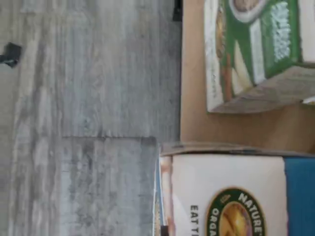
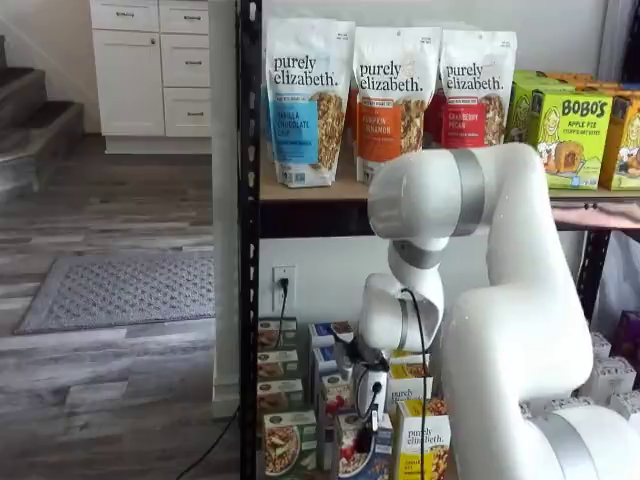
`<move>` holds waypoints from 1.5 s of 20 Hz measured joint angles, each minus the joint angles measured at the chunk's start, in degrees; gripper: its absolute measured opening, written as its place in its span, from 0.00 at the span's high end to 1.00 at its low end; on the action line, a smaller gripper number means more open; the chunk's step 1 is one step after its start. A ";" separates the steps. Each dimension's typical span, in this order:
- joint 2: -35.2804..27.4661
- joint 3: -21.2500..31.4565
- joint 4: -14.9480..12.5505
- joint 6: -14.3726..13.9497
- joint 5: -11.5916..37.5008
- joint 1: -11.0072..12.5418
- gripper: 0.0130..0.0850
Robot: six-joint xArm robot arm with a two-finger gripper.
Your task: Pick up the blue and white box that is on the bottom shelf, the second box from the left
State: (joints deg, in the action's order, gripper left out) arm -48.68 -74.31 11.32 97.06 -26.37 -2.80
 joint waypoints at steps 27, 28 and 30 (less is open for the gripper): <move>37.10 36.47 -2.45 -6.32 -0.76 -4.04 0.50; 39.11 37.41 -2.75 -6.89 -1.65 -4.25 0.50; 42.68 38.99 -2.91 -7.53 -3.14 -4.60 0.50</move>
State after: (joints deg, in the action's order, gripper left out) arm -6.00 -35.32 8.41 89.52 -29.52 -7.40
